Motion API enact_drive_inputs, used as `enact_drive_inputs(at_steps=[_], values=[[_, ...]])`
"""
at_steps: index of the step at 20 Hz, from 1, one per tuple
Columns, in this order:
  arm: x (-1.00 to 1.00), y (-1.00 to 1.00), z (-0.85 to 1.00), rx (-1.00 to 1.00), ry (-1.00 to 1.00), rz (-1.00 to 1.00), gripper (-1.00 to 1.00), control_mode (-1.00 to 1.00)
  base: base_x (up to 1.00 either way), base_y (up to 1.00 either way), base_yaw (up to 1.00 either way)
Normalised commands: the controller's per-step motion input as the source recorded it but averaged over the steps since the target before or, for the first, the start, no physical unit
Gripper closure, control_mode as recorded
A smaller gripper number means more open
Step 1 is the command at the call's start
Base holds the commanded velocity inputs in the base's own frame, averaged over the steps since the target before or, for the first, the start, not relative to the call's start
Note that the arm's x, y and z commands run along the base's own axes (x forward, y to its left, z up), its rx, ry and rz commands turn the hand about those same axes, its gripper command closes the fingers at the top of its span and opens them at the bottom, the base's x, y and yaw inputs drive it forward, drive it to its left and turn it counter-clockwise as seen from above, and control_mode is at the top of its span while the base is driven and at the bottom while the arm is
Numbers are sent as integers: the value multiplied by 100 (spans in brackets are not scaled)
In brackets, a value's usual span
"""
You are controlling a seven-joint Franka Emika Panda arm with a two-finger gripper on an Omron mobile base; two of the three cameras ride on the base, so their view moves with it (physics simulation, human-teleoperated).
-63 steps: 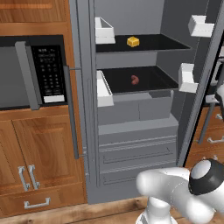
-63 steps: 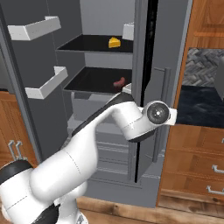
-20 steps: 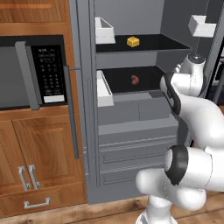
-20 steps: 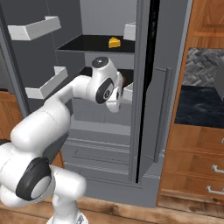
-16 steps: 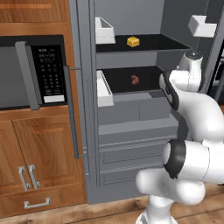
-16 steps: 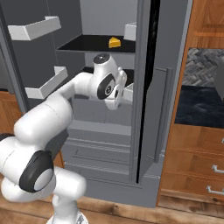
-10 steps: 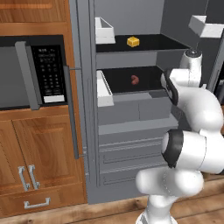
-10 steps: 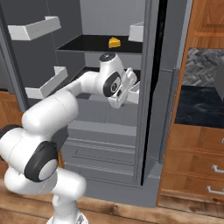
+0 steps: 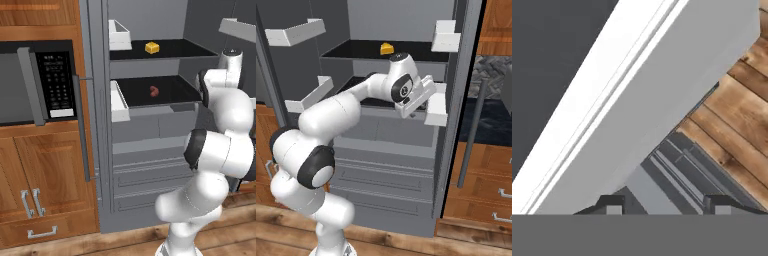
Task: Retrieve the sausage and cheese from the fridge and place them on the cutting board on the counter.
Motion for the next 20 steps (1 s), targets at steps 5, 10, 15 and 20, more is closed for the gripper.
enact_drive_inputs(at_steps=[5, 10, 15, 20], values=[[-2, -57, 0, 6, 0, -24, -100, -100, 0, 0, 0], [-16, 27, 0, 5, 0, -9, -100, -100, 0, 0, 0], [-48, 41, 0, 5, 0, -1, -100, -100, 0, 0, 0], [-66, 44, -7, 0, 0, 20, -100, -100, 0, 0, 0]])
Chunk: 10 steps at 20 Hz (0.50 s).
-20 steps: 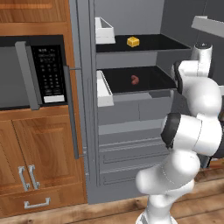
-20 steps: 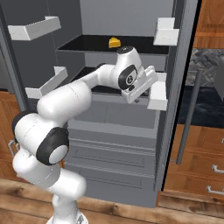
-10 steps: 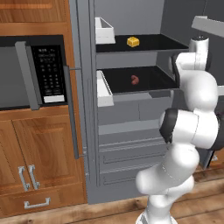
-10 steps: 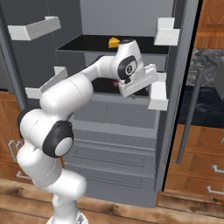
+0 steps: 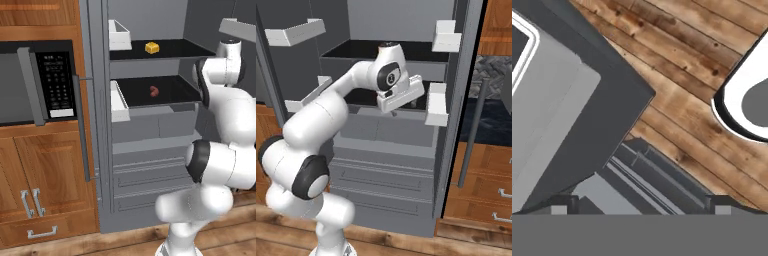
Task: Retrieve the sausage and cheese from the fridge and place them on the cutting board on the counter.
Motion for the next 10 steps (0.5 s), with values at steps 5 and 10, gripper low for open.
enact_drive_inputs(at_steps=[5, 10], values=[[-53, 35, -13, -12, 6, 66, -100, -100, 0, 0, 0], [-30, 18, -2, -21, 12, 81, -100, -100, 0, 0, 0]])
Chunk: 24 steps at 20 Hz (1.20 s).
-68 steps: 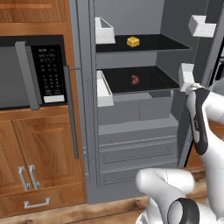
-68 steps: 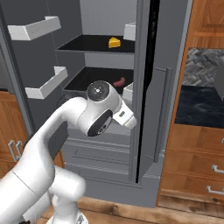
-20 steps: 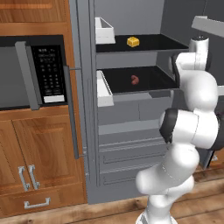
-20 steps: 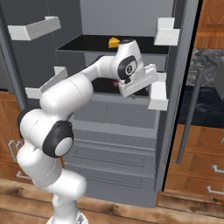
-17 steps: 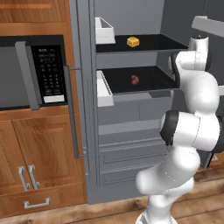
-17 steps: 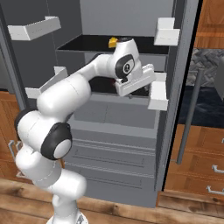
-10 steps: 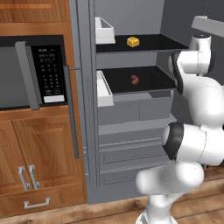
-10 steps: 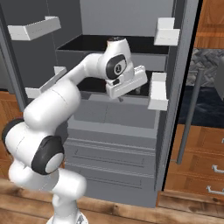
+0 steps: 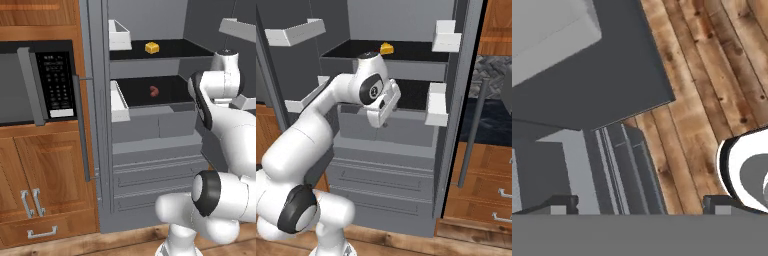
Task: Retrieve the sausage and cheese from the fridge and place them on the cutting board on the counter.
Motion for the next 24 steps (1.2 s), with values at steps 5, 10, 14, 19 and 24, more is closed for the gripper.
enact_drive_inputs(at_steps=[5, 10, 14, 19, 24], values=[[0, 9, -1, -10, 1, 82, -100, -100, 0, 0, 0], [14, 3, 0, -3, 1, 74, -100, -100, 0, 0, 0], [0, 5, 0, -9, 2, 76, -100, -100, 0, 0, 0], [-1, 21, 0, -13, 0, 58, -100, -100, 0, 0, 0], [-2, 40, 0, -11, 2, 23, -100, -100, 0, 0, 0]])
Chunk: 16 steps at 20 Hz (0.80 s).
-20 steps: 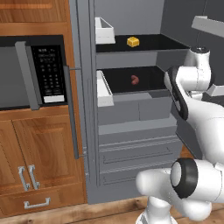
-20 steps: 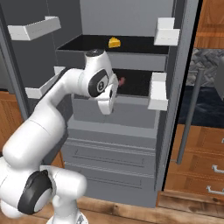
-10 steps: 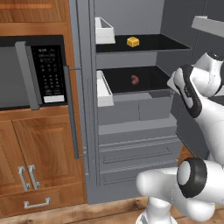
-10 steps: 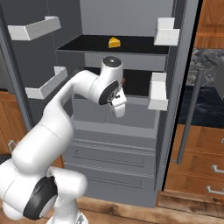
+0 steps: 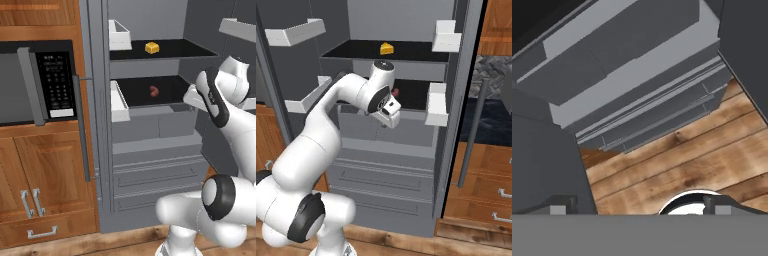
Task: Retrieve the sausage and cheese from the fridge and place them on the cutting board on the counter.
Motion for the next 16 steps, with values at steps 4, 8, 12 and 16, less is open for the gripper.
enact_drive_inputs(at_steps=[4, 8, 12, 16], values=[[-19, 47, 0, -14, 0, 11, -100, -100, 0, 0, 0], [-4, 12, 2, -5, 0, 1, -100, -100, 0, 0, 0], [0, 0, 0, 0, 0, 0, -100, -100, 0, 0, 0], [0, 0, 0, 0, 0, 0, -100, -100, 0, 0, 0]])
